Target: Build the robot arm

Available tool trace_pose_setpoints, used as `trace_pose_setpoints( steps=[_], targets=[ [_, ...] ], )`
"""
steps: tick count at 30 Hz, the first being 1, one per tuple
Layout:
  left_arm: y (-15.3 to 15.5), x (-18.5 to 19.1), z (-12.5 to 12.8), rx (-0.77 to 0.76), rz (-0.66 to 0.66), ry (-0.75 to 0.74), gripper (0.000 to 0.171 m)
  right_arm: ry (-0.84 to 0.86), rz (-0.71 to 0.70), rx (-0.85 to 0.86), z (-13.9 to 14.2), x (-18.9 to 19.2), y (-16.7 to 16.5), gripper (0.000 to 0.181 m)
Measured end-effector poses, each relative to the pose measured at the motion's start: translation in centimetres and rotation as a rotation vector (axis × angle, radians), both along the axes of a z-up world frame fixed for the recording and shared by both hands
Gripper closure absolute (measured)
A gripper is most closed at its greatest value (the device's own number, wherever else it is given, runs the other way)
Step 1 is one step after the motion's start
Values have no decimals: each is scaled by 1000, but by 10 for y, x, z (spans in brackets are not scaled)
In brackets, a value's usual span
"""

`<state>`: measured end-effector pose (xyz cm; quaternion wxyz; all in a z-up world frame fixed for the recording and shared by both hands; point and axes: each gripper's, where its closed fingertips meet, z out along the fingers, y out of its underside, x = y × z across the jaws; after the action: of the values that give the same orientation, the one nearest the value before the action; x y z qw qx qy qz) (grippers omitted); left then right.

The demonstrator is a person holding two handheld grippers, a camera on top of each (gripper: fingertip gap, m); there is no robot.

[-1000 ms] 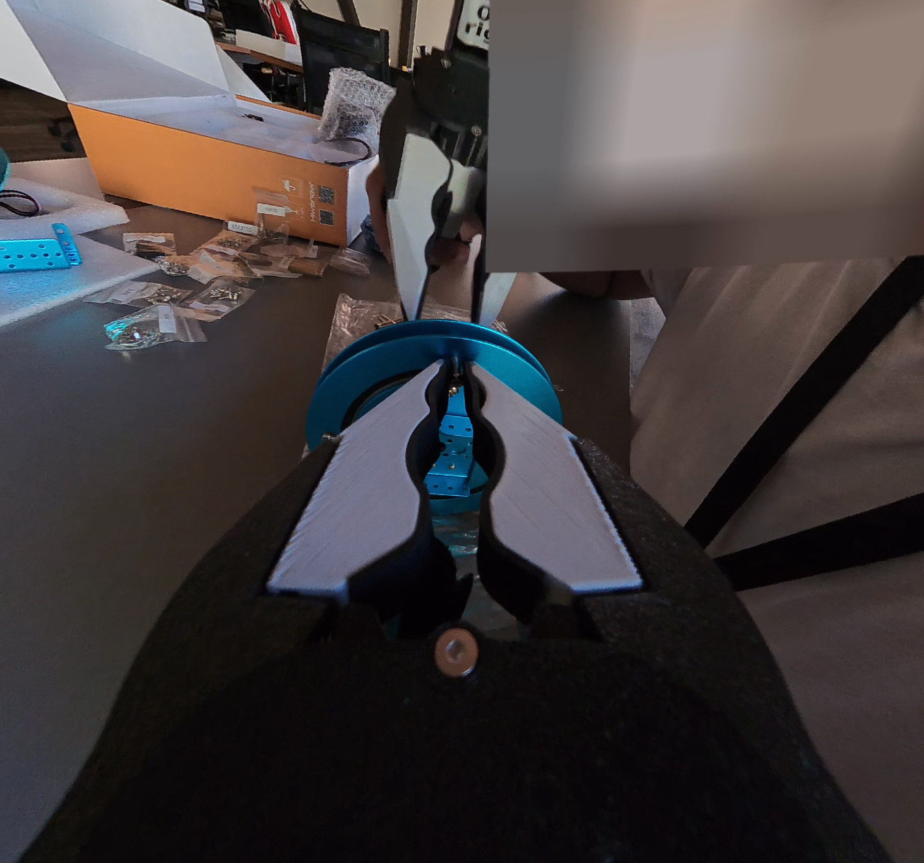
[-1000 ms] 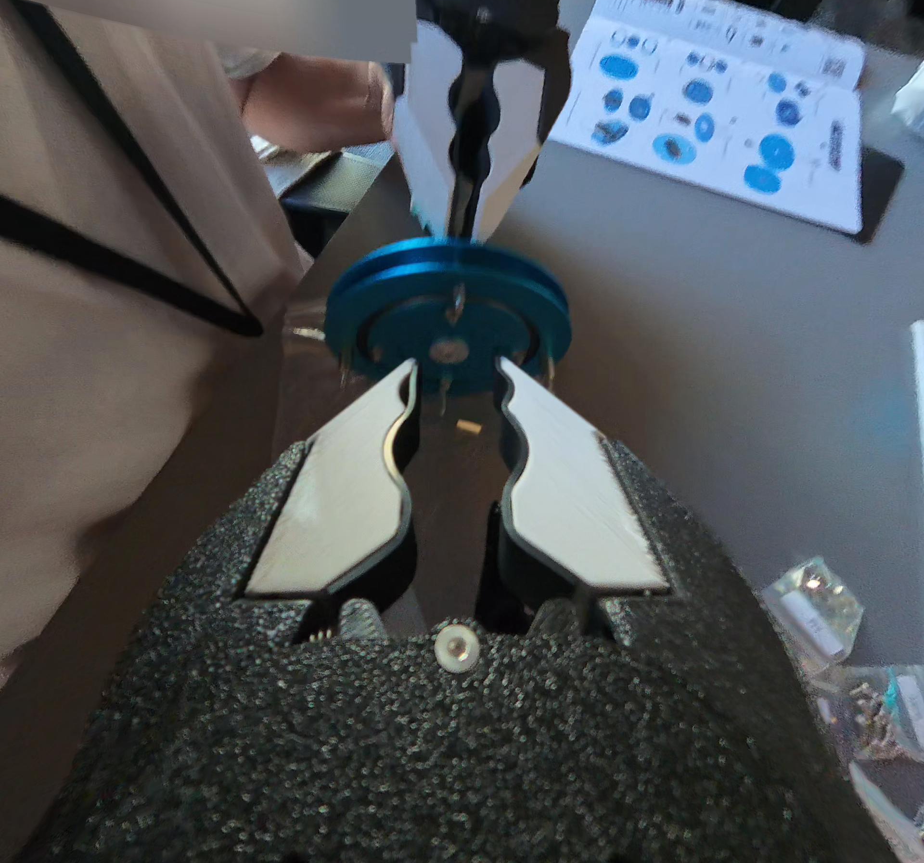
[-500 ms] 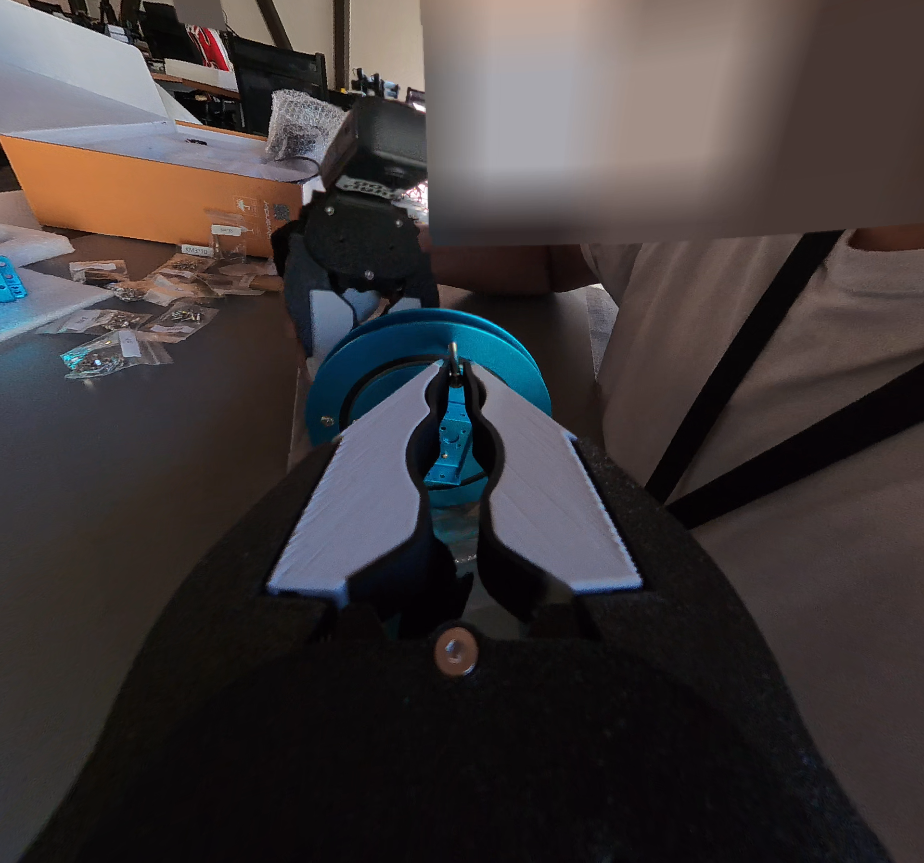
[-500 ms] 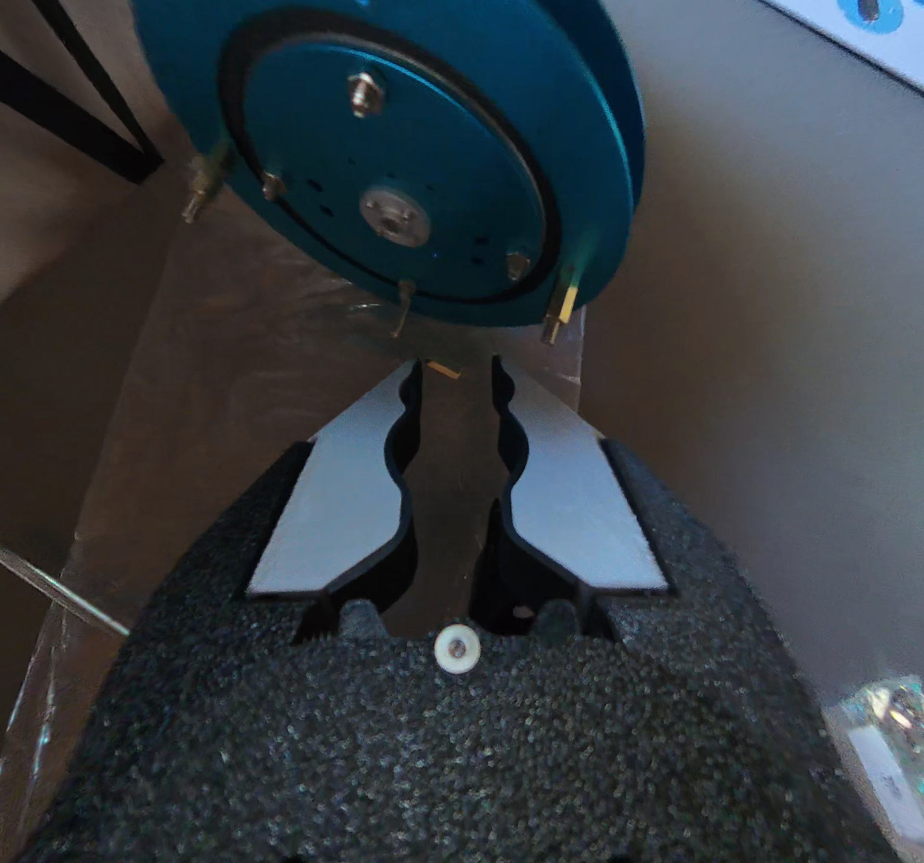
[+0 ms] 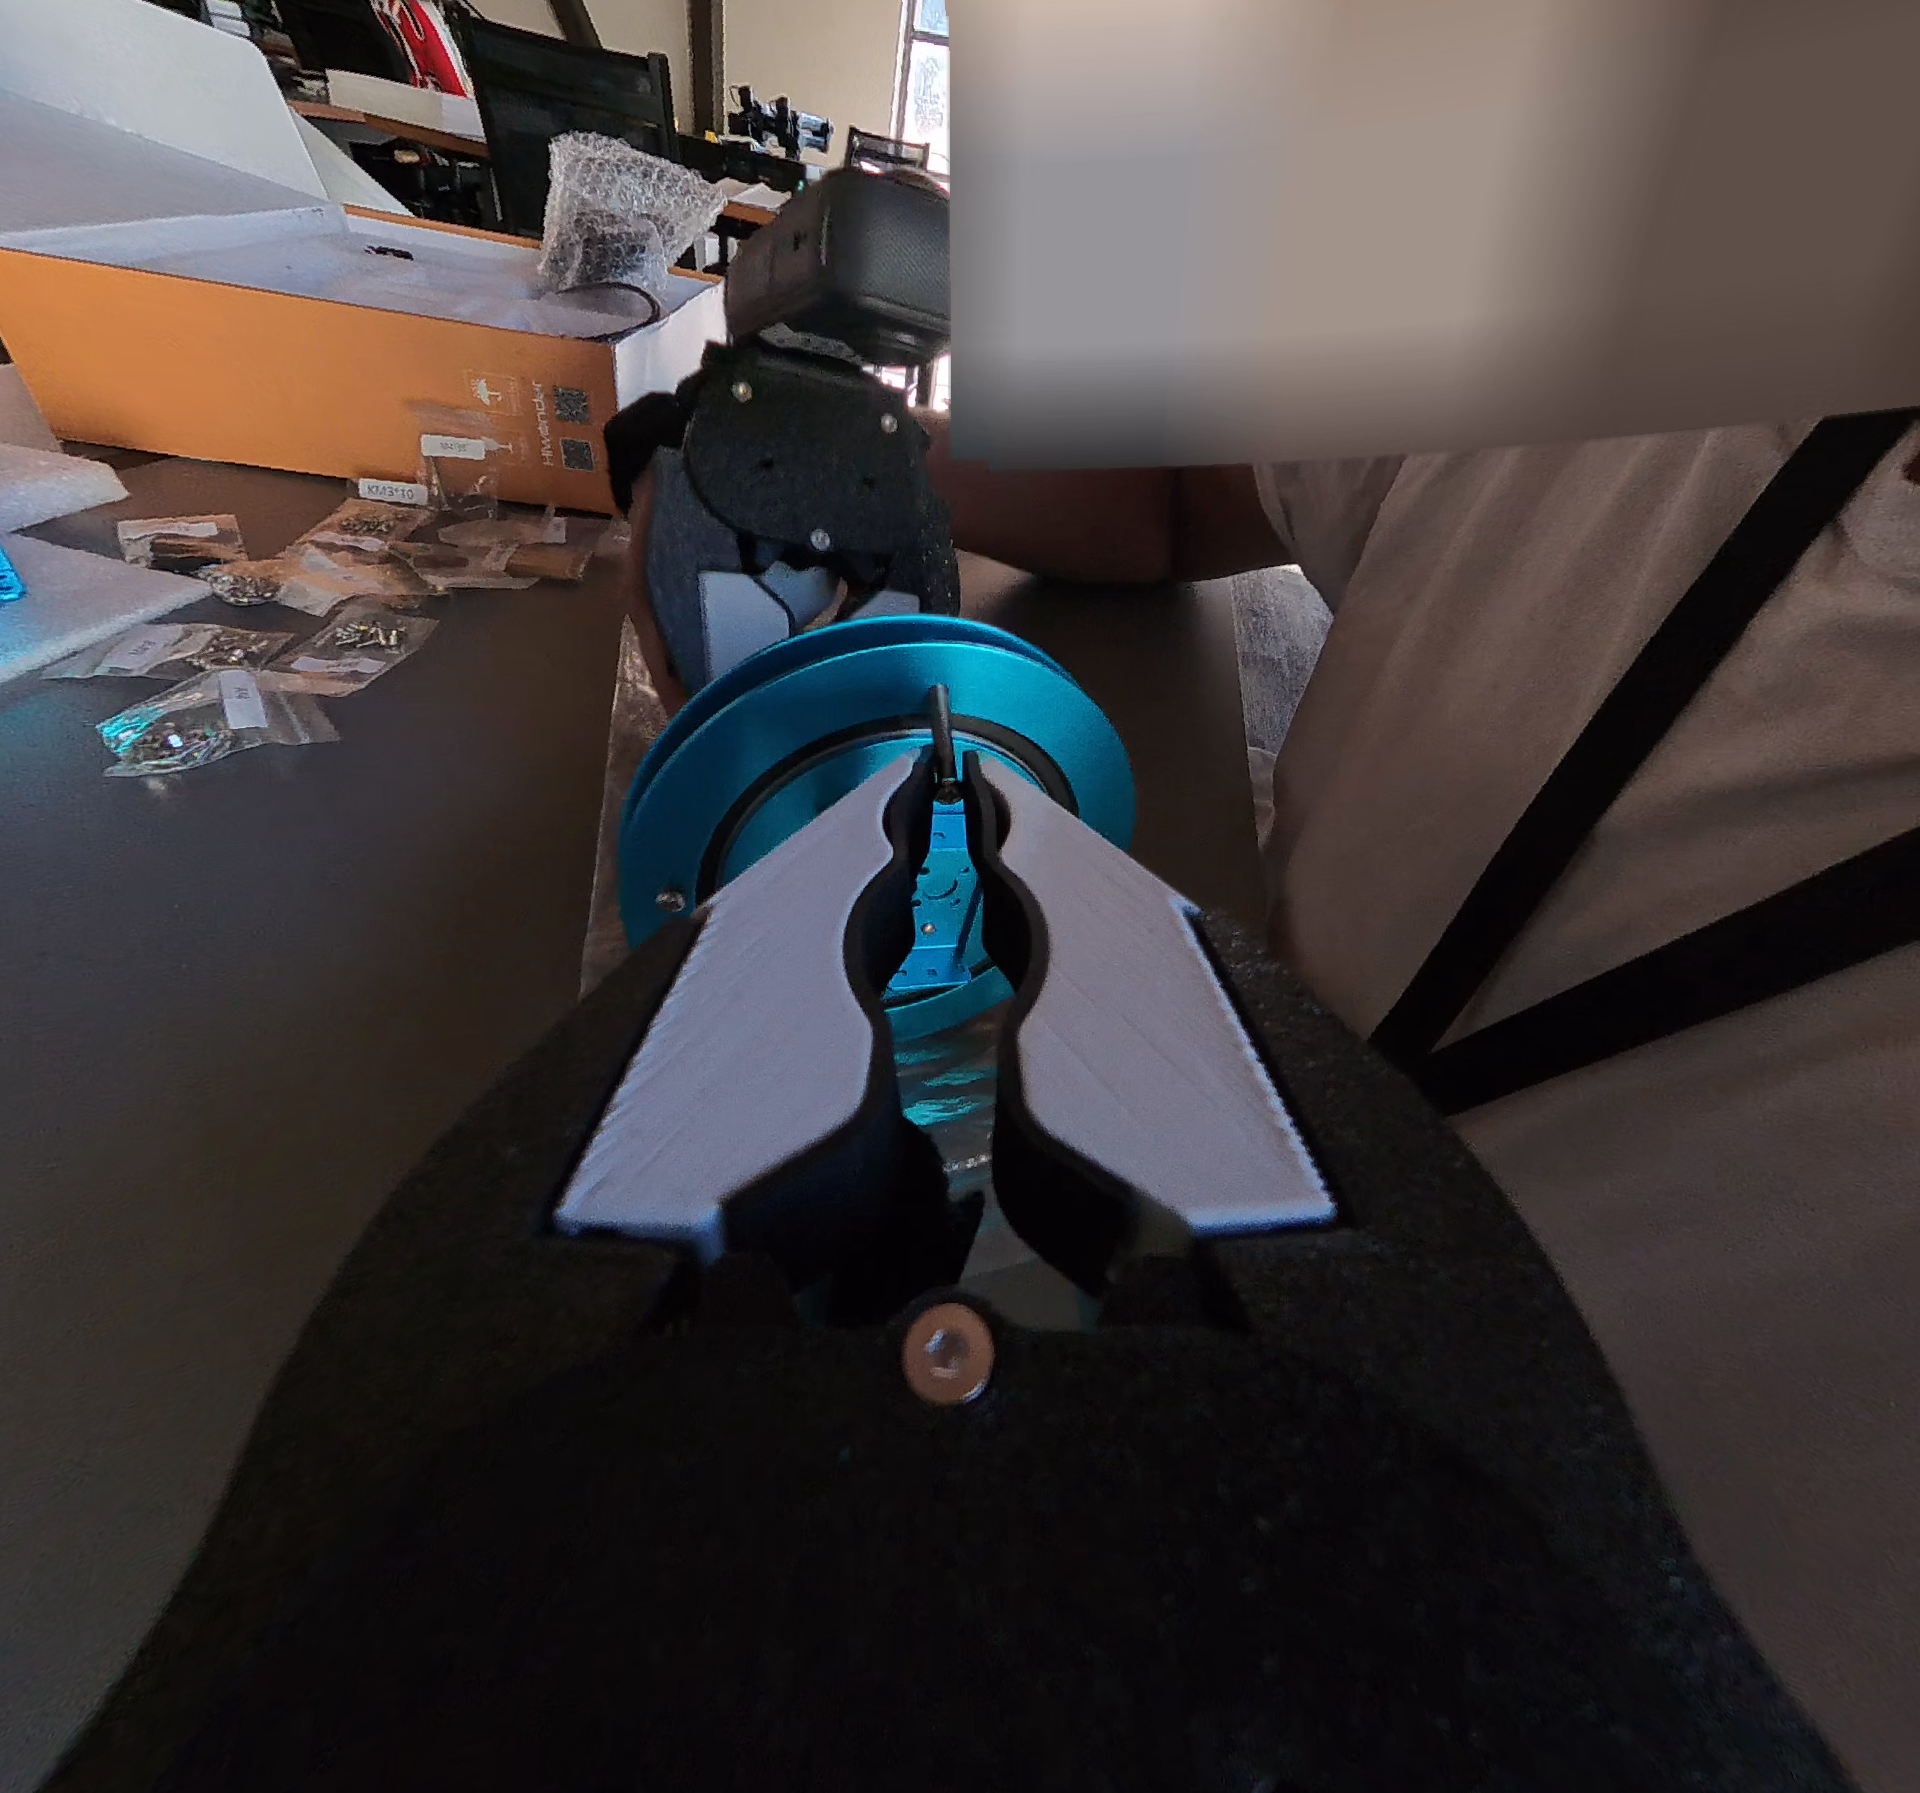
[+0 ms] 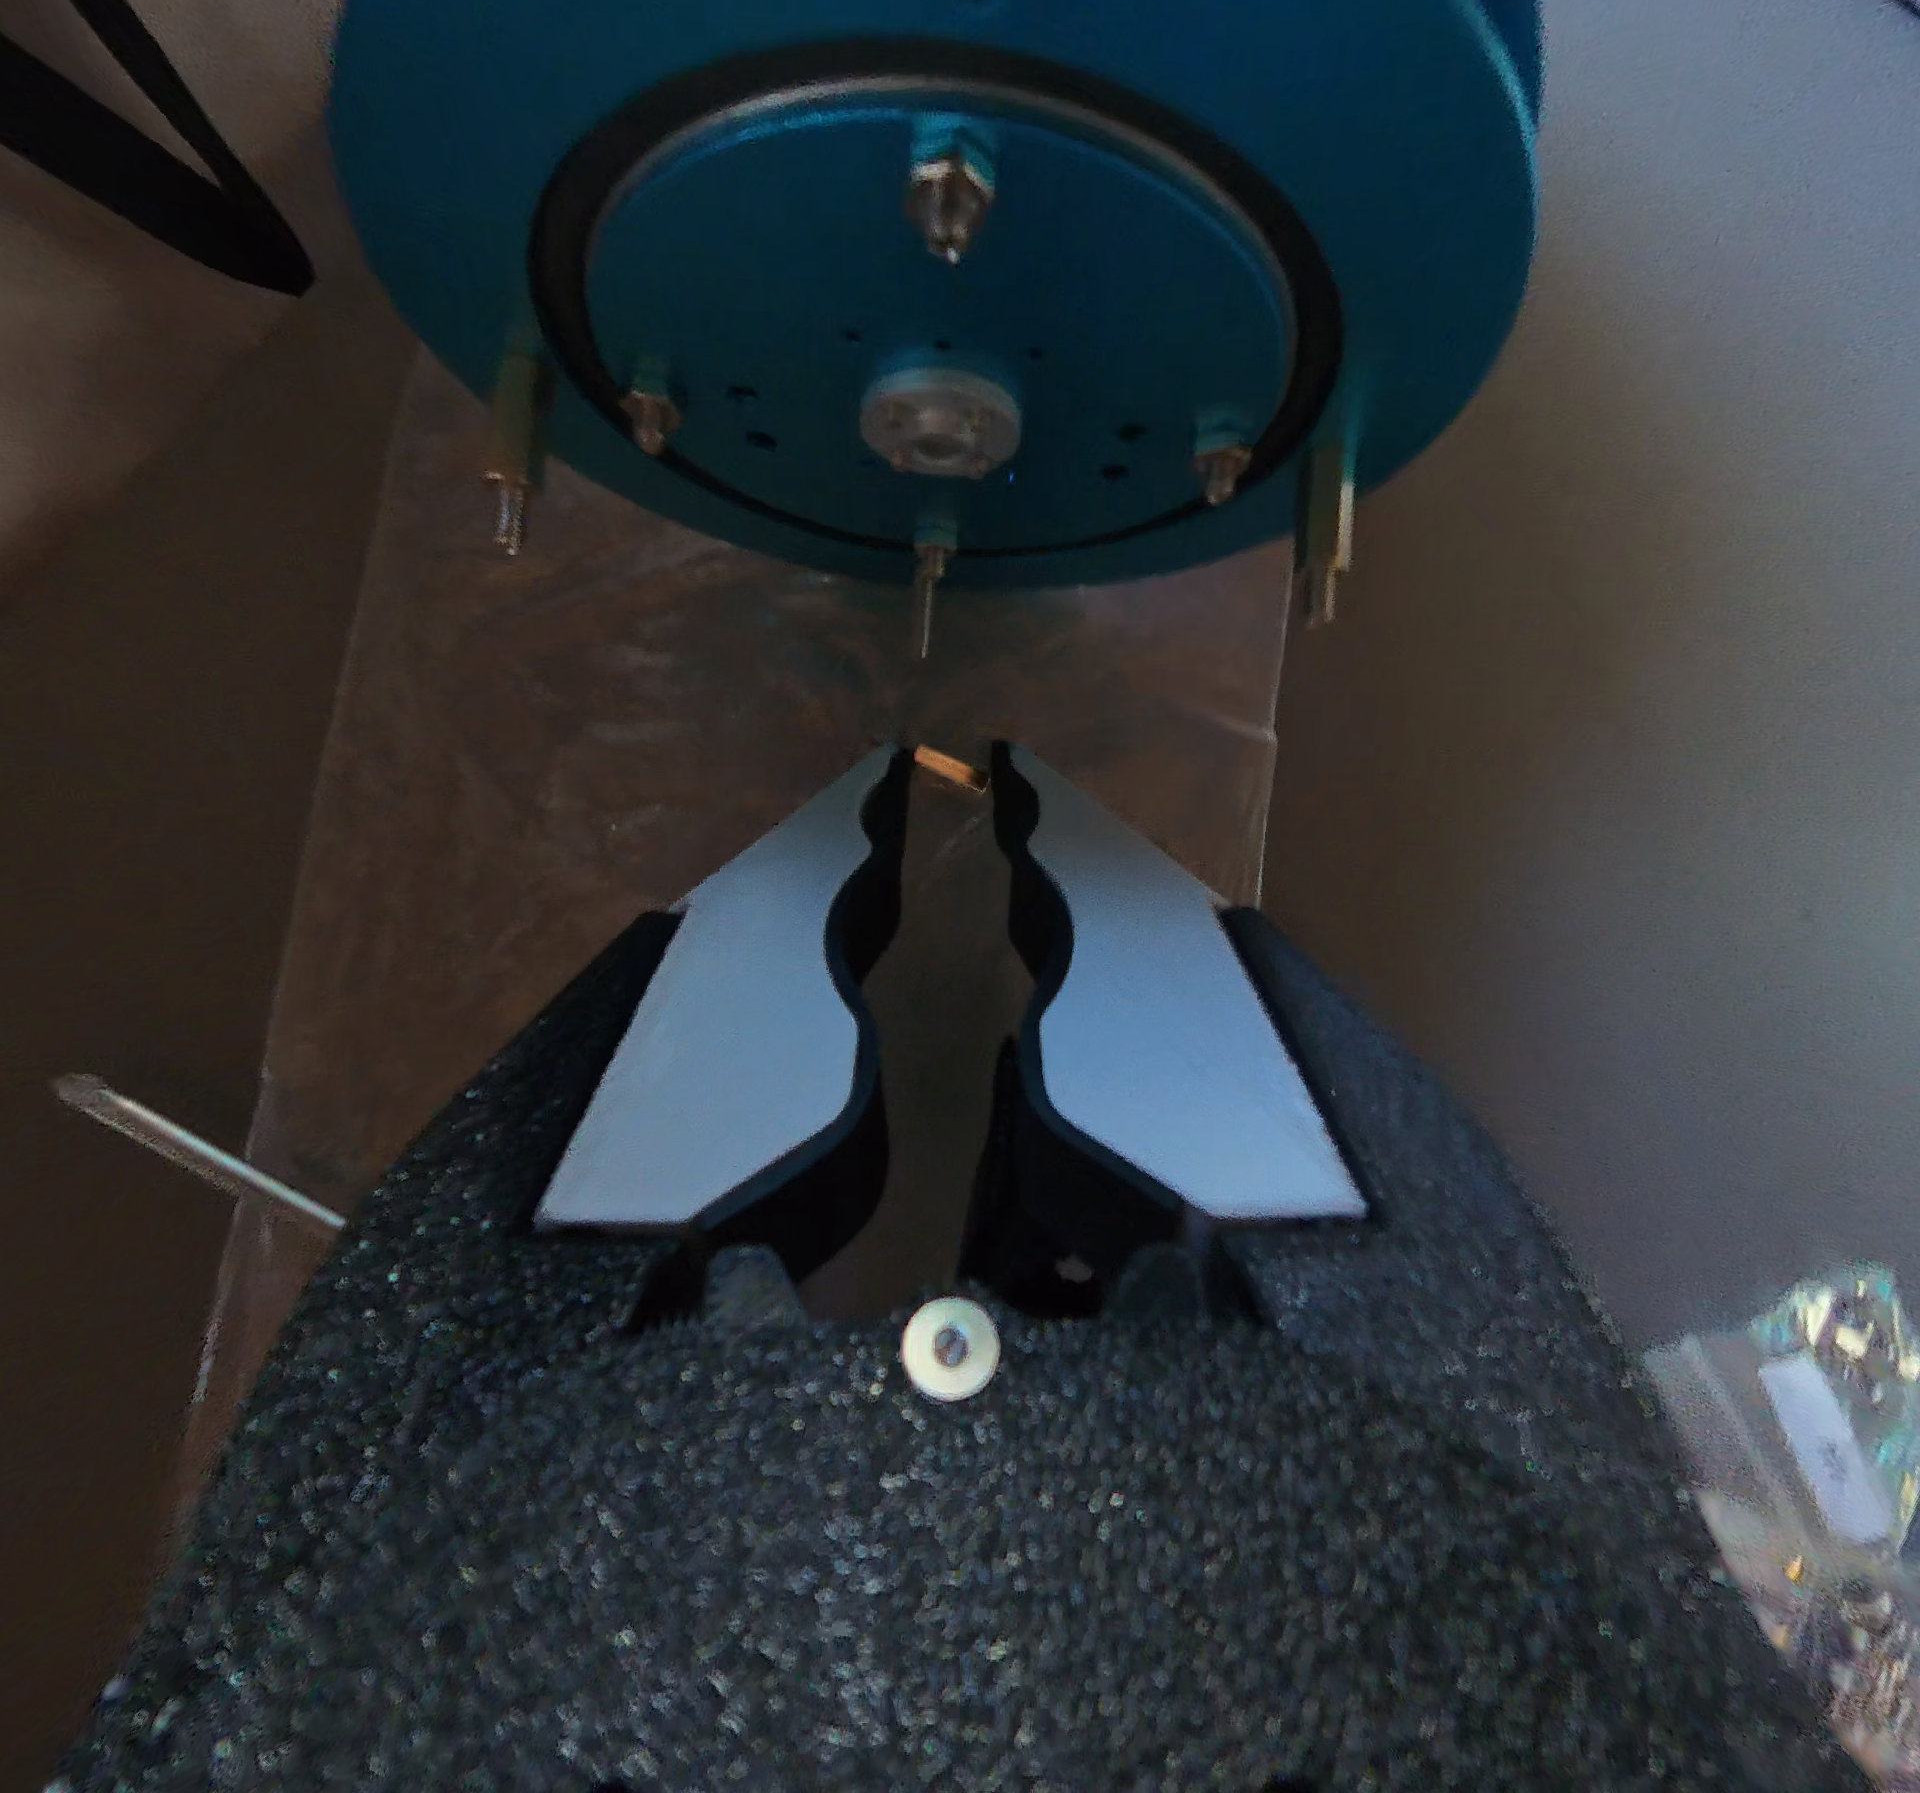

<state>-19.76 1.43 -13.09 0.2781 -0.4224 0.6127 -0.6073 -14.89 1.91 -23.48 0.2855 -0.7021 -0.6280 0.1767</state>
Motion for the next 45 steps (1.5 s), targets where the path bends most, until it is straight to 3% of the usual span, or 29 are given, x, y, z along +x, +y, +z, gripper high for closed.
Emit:
trace_pose_setpoints(
  steps=[4, 8, 12, 15, 19, 25, 28, 30, 37, 40, 45],
  targets=[
    [1, 0, 0, -7, 2, 4, 168, -3, -127, -53, 0, 15, -4, 161],
    [0, 0, 0, -3, 0, 3, 168, -19, -106, -40, 3, 28, -9, 155],
    [1, -1, 0, -4, 7, -1, 168, 106, -6, -16, 11, 14, -3, 155],
    [1, -1, 0, -5, 8, -1, 168, 50, 51, -19, -1, 8, 0, 159],
    [1, -1, 0, -6, 3, -3, 168, 24, 35, -125, -2, 19, -11, 166],
    [-1, 0, 0, 2, -6, 0, 167, 73, 1, -18, -1, 17, -7, 165],
    [0, 1, 0, -1, -2, 0, 168, 77, -82, -133, -2, 18, -6, 162],
    [0, 0, 0, -6, 2, -2, 168, 91, -121, -202, 0, 18, -12, 150],
    [3, -2, 1, -22, 13, -5, 168, 171, -413, -174, 8, 9, -5, 156],
    [3, -2, 1, -16, 16, -8, 168, 86, -473, -113, -3, 17, -8, 158],
    [2, -2, 0, -13, 23, -10, 168, 114, -495, -88, -3, 11, -10, 160]
  ],
)
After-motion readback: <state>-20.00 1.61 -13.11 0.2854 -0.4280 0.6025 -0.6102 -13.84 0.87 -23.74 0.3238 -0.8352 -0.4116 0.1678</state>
